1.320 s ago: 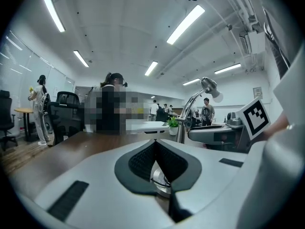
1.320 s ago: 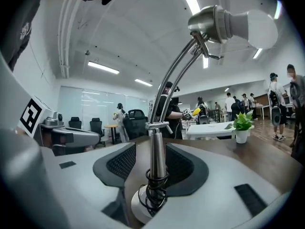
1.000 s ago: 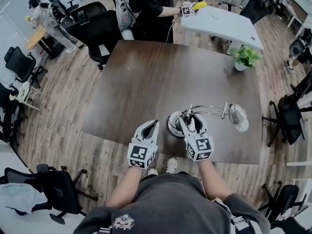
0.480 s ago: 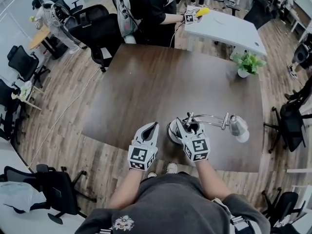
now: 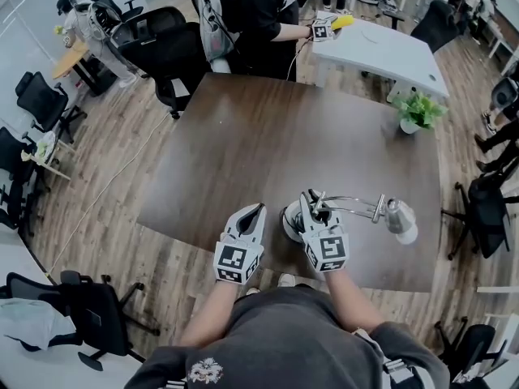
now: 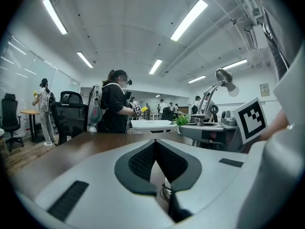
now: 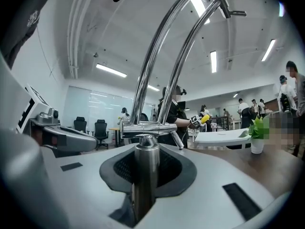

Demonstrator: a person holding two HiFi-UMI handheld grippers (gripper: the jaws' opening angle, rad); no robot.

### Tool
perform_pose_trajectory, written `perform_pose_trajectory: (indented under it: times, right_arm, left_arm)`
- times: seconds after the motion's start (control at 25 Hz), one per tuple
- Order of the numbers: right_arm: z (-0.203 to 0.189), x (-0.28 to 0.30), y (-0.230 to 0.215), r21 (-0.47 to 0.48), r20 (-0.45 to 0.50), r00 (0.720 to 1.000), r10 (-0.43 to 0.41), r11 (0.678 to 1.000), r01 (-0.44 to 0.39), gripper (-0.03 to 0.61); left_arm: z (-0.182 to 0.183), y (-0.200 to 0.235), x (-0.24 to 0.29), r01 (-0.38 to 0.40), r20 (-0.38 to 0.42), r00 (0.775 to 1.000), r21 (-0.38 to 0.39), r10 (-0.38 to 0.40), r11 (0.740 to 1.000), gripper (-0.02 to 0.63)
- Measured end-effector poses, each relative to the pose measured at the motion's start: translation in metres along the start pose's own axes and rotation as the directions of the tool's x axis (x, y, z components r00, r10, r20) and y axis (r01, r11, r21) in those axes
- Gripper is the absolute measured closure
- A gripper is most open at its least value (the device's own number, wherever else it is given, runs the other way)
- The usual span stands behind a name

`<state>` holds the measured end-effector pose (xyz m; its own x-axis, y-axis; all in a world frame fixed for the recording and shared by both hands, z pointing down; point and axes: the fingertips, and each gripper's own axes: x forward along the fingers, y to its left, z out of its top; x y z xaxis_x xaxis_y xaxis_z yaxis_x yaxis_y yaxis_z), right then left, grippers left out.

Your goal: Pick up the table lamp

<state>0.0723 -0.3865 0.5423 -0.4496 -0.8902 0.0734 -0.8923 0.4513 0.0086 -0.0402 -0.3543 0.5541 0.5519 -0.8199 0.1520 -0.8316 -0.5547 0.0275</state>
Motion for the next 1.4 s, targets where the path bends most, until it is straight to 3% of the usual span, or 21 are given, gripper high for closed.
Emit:
perform_pose_trajectory:
  times: [0.88, 1.4]
  right_arm:
    - [0.001, 0.001, 0.002, -0.008, -0.011, 1.000, -0.027, 1.000, 0.027, 0.506]
    - [0.060, 0.001, 0.008, -0.026, 0.047, 0.999, 0.007, 1.000, -0.006, 0.508]
  left_arm:
    - [0.001, 0.004, -0.002, 0.008, 0.001, 1.000, 0.005, -0.008, 1.000, 0.606]
    - [0.013, 0.002, -0.001, 0.027, 0.025, 0.999, 0.017, -0.027, 1.000, 0.606]
